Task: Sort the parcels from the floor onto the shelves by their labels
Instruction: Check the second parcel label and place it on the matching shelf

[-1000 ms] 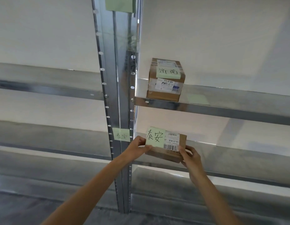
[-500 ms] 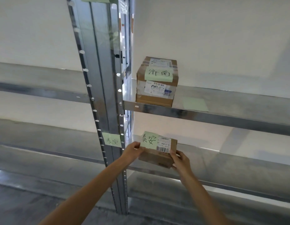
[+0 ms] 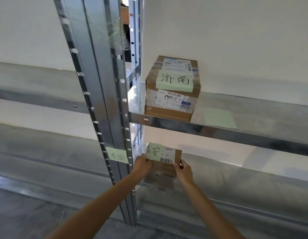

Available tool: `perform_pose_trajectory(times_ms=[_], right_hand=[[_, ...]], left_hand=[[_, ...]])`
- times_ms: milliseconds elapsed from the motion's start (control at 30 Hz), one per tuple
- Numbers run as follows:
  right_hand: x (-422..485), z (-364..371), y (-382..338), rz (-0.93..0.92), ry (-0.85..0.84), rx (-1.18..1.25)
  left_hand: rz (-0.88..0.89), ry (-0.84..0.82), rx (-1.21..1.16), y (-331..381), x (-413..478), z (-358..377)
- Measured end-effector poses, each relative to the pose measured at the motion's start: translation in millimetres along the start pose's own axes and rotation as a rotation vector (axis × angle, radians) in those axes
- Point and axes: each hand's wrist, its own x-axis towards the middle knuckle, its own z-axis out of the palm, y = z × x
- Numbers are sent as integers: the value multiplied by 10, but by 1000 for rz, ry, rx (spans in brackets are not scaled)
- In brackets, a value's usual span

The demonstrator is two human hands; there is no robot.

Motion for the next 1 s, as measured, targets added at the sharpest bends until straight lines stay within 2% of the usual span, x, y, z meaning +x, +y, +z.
perform_pose_trajectory(times_ms=[233,400,667,767,867,1000], right_hand=[[143,228,54,81,51,-26],[239,259,87,114,89,-32],[267,235,146,75,96,-56],[263,223,155,69,49,-77],[223,215,173,96,-2,-78],[121,75,172,71,74,-124]], left_hand=[[-67,-13,-1,-8,173,93],[-31,-73,65,-92,313,128],[-41,-200,168,-189,466,131],[-54,-231,165,-161,499,111],[-25,-172,113,-88,516,100],[133,-59,118,-76,507,114]])
